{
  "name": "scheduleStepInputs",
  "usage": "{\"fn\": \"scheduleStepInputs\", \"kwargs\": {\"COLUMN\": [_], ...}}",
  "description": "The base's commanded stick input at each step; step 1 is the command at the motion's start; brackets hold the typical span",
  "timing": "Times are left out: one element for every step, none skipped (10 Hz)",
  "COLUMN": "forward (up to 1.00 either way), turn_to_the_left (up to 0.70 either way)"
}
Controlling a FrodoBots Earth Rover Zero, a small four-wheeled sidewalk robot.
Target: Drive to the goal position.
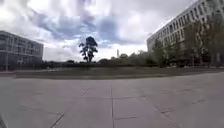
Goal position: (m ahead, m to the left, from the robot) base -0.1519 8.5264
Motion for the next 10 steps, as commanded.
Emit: {"fn": "scheduleStepInputs", "kwargs": {"forward": [0.7,0.7,0.7,0.7,0.7,0.7,0.7,0.7,0.7,0.7], "turn_to_the_left": [0.35,0.35,0.35,0.35,0.35,0.35,0.35,0.35,0.35,0.34]}}
